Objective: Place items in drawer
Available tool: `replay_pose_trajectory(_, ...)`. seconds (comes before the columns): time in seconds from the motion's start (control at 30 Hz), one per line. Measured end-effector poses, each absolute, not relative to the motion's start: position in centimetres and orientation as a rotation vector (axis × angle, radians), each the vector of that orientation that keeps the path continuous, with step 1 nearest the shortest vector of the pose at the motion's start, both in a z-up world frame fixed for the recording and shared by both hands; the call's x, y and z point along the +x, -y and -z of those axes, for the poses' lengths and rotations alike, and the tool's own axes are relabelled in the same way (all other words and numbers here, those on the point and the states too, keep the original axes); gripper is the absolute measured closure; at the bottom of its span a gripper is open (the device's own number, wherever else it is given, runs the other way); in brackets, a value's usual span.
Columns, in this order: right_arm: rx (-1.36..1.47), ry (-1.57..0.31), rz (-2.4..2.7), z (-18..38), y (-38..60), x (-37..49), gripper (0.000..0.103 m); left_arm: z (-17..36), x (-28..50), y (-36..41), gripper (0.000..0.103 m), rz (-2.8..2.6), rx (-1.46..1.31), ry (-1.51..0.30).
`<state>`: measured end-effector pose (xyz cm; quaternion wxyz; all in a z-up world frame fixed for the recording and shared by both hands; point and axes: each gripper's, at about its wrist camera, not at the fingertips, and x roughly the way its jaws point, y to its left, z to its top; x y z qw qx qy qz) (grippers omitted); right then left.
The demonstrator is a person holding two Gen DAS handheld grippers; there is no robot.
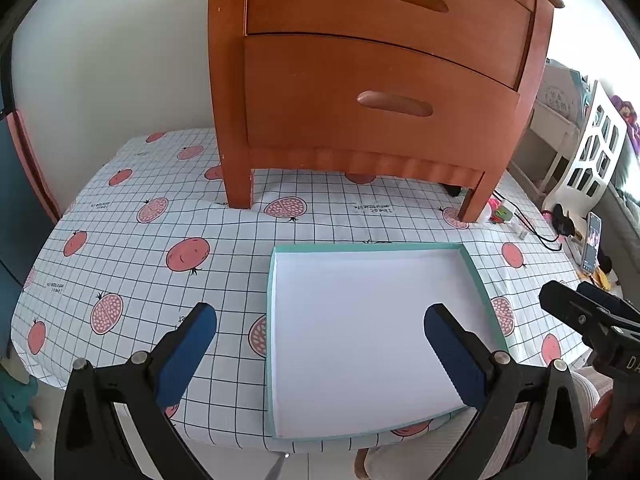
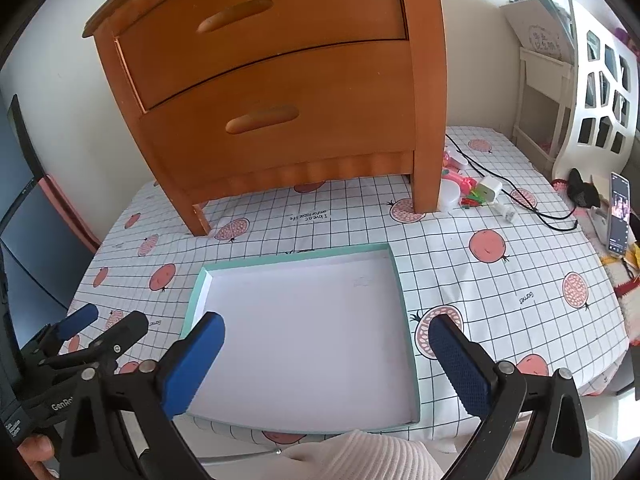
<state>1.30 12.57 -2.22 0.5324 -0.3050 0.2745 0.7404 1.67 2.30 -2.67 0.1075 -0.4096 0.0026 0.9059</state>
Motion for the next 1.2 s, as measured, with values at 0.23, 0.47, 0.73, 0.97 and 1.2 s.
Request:
replay_pose_trajectory(0.23,-0.724,-0.658,-1.768,2.34,-12.68,1.27,0.000,2.61,1.69,-2.51,0.000,-2.669,-1.201,-0.018)
replay_pose_trajectory(0.47,-0.726,-0.647,-1.768,2.36,-12.51,1.05,0.000,2.54,1.73,-2.51,0.000,-2.673,-1.195,-0.006)
replay_pose_trajectory(0.73,-0.730,-0.650,-1.769,2.50,-12.64,0.93,0.000,2.49,1.55,-1.95,0.000,-2.674,-1.194,0.036)
replay_pose_trajectory(0.97,-0.737,-0.652,-1.772,2.57,-12.71,0.97,0.000,2.25,1.61,-1.90,0.000,-2.685,-1.177,0.040)
replay_pose_trajectory(1.2,-0.738,-0.651,-1.774,2.60,-12.73,1.04,0.000,2.24,1.60,-1.85,0.000,-2.700,-1.183,0.038)
